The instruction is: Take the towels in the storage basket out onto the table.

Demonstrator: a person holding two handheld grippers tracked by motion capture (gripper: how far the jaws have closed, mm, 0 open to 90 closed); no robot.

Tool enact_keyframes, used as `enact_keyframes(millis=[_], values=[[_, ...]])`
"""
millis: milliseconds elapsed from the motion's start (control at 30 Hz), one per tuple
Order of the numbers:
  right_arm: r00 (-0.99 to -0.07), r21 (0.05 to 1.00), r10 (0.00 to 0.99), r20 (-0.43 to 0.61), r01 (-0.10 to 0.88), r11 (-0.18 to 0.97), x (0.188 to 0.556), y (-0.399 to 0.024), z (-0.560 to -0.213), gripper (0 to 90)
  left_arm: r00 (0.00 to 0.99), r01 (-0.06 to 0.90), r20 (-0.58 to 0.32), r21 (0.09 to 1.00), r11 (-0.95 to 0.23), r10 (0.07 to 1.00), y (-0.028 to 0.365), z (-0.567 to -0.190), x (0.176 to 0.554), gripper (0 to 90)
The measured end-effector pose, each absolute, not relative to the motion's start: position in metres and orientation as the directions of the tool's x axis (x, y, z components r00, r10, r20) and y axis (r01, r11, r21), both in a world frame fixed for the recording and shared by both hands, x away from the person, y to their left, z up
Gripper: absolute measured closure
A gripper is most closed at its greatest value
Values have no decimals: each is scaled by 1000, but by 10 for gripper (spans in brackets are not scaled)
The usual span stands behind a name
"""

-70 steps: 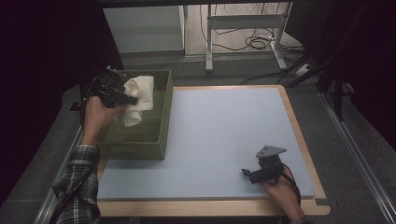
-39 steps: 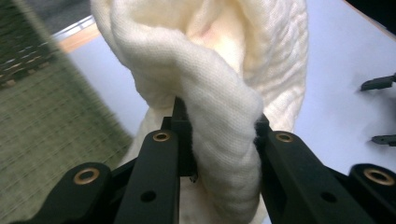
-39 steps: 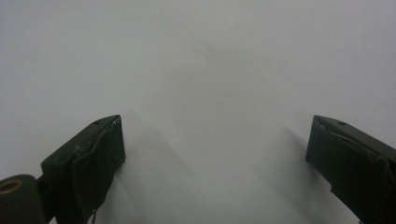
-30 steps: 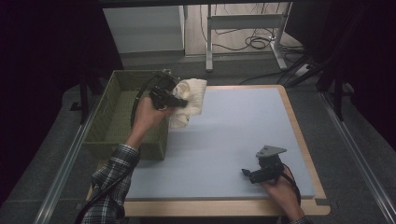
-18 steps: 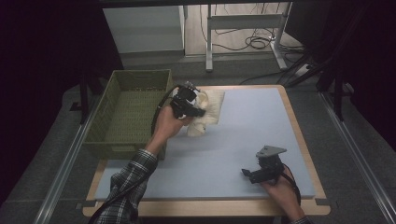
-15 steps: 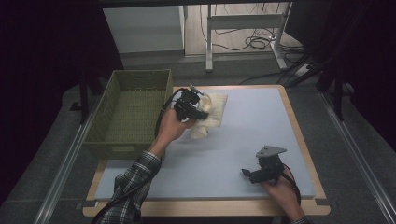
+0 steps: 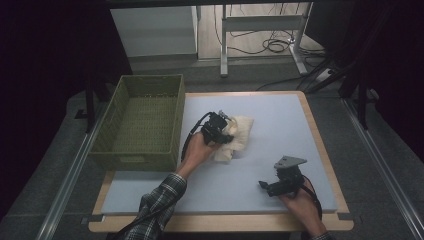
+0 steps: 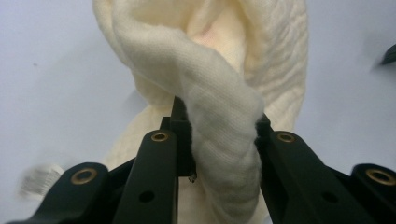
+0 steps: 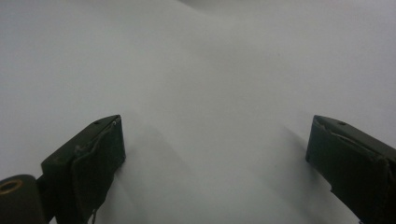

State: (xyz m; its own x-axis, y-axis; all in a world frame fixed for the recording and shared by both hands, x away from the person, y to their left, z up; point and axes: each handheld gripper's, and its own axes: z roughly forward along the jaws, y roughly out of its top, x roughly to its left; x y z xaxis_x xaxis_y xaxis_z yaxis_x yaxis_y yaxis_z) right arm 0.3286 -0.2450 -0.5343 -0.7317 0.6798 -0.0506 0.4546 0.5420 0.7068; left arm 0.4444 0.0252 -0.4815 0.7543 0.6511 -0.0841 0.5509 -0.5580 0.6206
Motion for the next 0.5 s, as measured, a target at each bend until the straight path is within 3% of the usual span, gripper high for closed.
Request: enact_keyframes(millis=[200, 300, 500], values=[[-731, 706, 680, -52, 455, 543, 329, -245, -534, 48, 759, 551, -101, 627, -551, 643, 14, -503, 444, 677], [-731, 706, 680, -52, 455, 543, 329, -245, -534, 48, 762, 545, -103, 637, -546, 640, 12, -507, 444, 576], [-731, 705, 681, -51, 456, 542, 329, -245, -534, 48, 759, 543, -129, 667, -510, 639, 14, -497, 437, 288]])
